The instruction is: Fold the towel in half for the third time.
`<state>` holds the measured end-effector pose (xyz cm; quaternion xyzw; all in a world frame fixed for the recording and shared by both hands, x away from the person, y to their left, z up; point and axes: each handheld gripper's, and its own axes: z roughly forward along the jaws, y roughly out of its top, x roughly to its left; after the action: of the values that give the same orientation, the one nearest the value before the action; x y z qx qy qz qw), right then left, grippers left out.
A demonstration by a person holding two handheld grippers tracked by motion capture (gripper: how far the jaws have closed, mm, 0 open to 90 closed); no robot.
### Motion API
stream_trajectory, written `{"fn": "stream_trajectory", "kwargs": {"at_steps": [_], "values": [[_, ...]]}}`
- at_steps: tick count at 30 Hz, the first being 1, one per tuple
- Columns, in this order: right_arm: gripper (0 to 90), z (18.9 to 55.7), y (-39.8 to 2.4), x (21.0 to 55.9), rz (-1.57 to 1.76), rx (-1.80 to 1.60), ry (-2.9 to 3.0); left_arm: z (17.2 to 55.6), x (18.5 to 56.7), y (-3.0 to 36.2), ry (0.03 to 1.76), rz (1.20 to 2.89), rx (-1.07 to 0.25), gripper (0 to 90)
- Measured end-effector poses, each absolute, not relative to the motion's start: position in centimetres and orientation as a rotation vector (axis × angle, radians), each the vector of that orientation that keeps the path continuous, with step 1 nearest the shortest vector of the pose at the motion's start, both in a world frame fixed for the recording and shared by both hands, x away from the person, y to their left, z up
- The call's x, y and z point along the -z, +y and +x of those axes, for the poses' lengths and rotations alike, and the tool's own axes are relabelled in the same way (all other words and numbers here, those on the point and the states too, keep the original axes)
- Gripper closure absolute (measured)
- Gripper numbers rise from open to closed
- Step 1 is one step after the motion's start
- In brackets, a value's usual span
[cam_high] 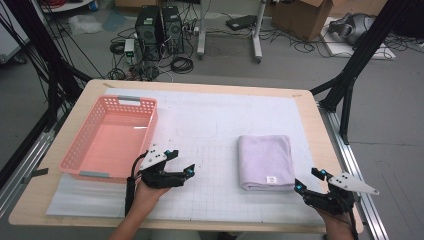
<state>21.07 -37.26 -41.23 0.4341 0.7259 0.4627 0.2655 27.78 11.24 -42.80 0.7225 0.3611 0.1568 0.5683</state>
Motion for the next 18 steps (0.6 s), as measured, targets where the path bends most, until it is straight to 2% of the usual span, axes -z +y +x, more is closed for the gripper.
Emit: {"fn": "stream_trajectory", "kwargs": {"at_steps": [18], "values": [[21.9,20.98,-37.72,41.34,1.192,-1.268,1.925,27.8,42.88,11.25,0.828,1.694,-0.363,19.5]]}}
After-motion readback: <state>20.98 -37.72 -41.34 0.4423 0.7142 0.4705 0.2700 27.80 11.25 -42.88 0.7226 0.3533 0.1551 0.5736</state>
